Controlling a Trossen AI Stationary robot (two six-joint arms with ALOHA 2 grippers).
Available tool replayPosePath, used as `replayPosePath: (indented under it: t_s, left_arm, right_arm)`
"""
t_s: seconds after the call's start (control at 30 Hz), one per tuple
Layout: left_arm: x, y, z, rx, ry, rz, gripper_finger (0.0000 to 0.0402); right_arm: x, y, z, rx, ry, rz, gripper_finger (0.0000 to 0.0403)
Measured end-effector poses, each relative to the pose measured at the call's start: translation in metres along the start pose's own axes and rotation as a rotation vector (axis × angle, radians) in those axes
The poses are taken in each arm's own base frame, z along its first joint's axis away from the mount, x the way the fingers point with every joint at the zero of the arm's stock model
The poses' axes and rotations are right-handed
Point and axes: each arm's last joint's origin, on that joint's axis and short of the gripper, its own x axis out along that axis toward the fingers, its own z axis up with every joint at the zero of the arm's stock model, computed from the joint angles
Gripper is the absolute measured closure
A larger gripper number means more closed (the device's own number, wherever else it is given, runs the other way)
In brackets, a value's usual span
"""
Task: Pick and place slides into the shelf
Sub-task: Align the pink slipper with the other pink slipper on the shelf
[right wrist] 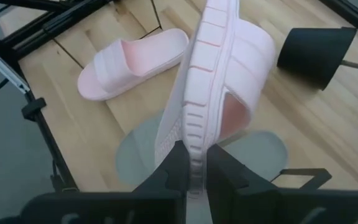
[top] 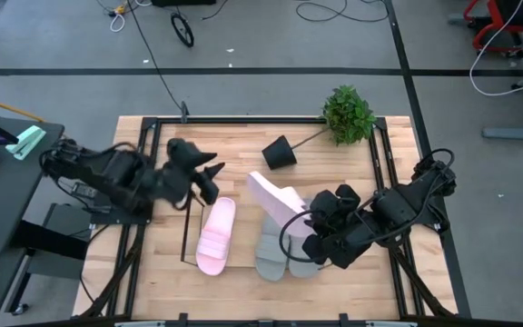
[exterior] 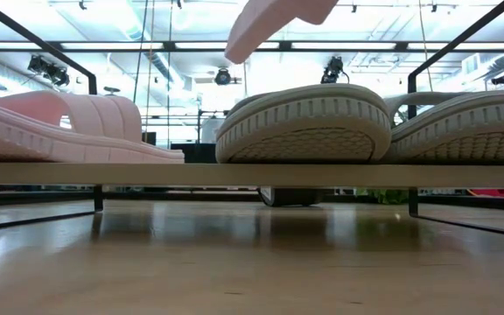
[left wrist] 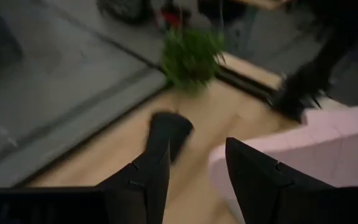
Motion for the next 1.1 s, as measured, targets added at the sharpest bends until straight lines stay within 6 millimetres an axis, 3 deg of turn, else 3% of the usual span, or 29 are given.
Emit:
replayPosePath:
  t_s: [0.17, 0.33, 0.43, 0.83, 1.1]
  left_arm:
    - [0.024, 0.009, 0.014, 0.033, 0.141, -0.217, 0.0239]
    - [0.037, 0.009, 0.032, 0.169, 0.122, -0.591, 0.024]
    - [0.042, 0.015, 0.034, 0.293, 0.123, -0.726, 0.0239]
    - [0.095, 0.017, 0.01, 0.413, 0.371, -0.713, 0.0239]
    - [0.107, 0.01, 0.002, 0.453, 0.405, -0.749, 0.0239]
  right_arm:
    - [0.0, 0.0, 0.0, -0.007, -0.001, -0.001, 0.0368]
    - [0.0, 0.0, 0.0, -0.048, -0.001, 0.0, 0.0369]
    - [0.0, 0.0, 0.0, -0.066, -0.002, 0.001, 0.0369]
    - [0.001, 0.007, 0.005, -0.182, -0.039, 0.062, 0.0369]
    - [0.001, 0.007, 0.004, -0.199, -0.029, 0.068, 0.0369]
